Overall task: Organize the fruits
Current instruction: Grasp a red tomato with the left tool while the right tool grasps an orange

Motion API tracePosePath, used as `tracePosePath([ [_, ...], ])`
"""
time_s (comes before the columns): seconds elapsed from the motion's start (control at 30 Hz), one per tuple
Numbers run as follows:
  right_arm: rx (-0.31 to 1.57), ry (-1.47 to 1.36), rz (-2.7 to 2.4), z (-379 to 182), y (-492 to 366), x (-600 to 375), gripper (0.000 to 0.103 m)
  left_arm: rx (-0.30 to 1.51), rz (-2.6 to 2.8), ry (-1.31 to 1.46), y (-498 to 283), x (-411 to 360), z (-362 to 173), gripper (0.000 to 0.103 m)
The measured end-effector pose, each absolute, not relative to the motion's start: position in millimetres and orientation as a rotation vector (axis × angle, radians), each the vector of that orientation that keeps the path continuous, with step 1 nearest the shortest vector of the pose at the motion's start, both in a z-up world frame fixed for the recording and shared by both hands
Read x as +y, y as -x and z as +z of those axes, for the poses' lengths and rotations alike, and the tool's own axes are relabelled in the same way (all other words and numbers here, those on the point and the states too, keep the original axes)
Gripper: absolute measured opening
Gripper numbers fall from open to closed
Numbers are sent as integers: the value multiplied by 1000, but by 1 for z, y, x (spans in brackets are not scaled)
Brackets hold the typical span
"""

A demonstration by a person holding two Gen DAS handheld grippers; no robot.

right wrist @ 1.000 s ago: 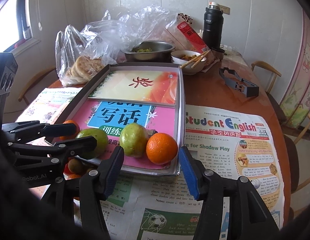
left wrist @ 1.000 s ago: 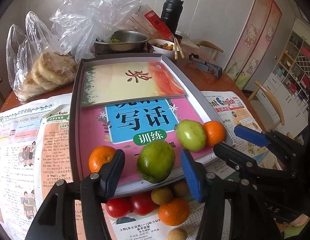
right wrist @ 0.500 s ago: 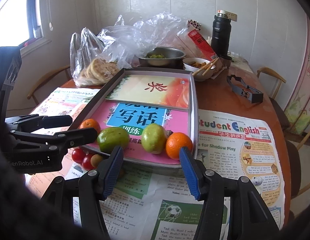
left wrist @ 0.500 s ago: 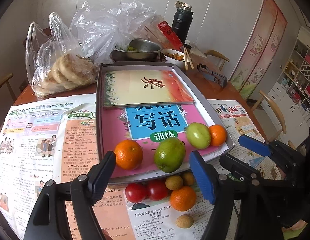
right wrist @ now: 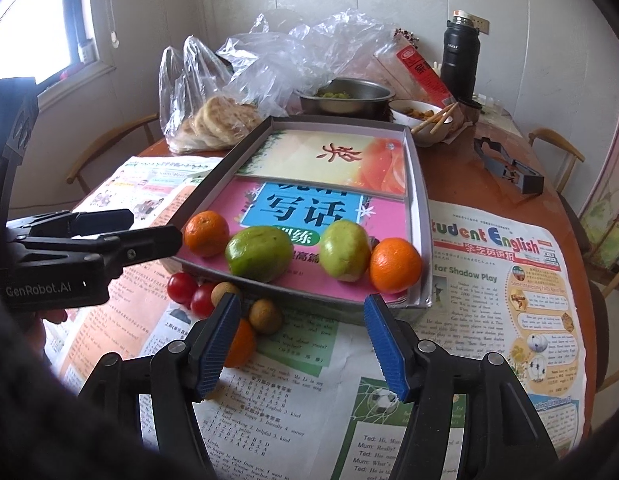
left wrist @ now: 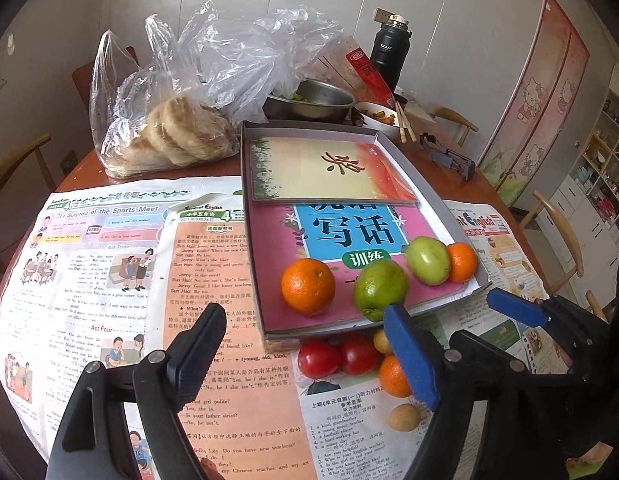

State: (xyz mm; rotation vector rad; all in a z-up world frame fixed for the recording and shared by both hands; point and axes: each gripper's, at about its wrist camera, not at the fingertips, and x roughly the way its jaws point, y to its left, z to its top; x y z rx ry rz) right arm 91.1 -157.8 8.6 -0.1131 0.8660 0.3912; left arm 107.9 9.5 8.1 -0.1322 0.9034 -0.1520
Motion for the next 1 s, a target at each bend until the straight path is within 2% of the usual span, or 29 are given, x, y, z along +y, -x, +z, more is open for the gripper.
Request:
tracePosePath([
  [0.63, 955, 98, 461, -17, -79, -140, 66, 965, -135, 122, -87, 27, -21, 80],
  [0.73, 975, 88, 477, -22, -81, -135, 66, 974, -149, 107, -87, 23, -26, 72],
  [0.83, 992, 94, 491, -27, -82, -129, 56, 980, -172, 104, -89, 20, -29, 65],
  [0.9, 997, 94, 497, -30, -83, -126, 45, 983, -190, 107, -90, 18, -31, 62],
  [1.0, 1001, 89, 508, -32, -85, -123, 39, 985, -206, 99, -93, 13, -33, 57],
])
